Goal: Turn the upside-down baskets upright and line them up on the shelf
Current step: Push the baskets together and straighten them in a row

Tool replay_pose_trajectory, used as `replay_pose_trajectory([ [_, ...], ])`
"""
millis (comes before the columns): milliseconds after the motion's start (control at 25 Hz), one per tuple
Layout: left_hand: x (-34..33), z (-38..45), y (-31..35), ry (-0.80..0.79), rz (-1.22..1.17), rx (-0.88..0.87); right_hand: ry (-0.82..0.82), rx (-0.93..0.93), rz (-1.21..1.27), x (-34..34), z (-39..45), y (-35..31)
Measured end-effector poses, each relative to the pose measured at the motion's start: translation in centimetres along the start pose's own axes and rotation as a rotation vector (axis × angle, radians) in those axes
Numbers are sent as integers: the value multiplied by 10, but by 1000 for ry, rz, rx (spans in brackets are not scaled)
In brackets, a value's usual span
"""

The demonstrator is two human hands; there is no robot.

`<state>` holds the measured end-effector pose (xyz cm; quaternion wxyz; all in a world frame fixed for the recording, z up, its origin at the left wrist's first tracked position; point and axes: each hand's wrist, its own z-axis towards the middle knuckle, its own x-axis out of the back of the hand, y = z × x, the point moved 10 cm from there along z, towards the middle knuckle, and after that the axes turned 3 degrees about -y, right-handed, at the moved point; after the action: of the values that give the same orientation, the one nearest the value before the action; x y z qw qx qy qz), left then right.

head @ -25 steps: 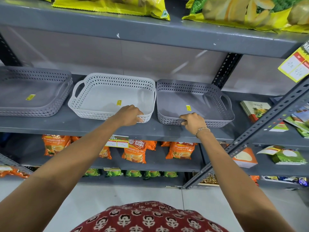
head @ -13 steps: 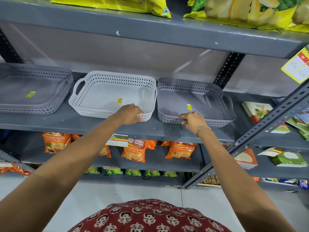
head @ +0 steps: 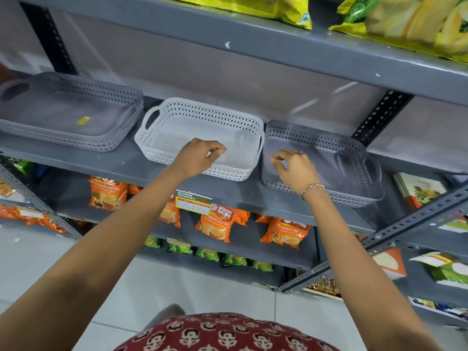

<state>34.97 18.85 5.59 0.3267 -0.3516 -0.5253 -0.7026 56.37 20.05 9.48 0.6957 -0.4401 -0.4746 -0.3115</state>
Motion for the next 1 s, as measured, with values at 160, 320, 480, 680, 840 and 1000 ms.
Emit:
replay_pose_trajectory([
  [160,39,-22,-58,51,7,45,29,92,80,-24,25,-73],
  [320,93,-46,-150,27,102,159,-32,165,178,-73,50,-155],
  [480,126,-66,-233,-128,168,240,-190,129,246,-126,74,-209],
  [680,122,-82,-270,-339,256,209,-249,-9,144,-170,88,-238],
  [840,125,-76,-265,-381,450,124,-325,-76,26,-188,91,-247],
  [1000,127,-77,-258,-400,455,73,-306,-116,-153,-192,90,-247],
])
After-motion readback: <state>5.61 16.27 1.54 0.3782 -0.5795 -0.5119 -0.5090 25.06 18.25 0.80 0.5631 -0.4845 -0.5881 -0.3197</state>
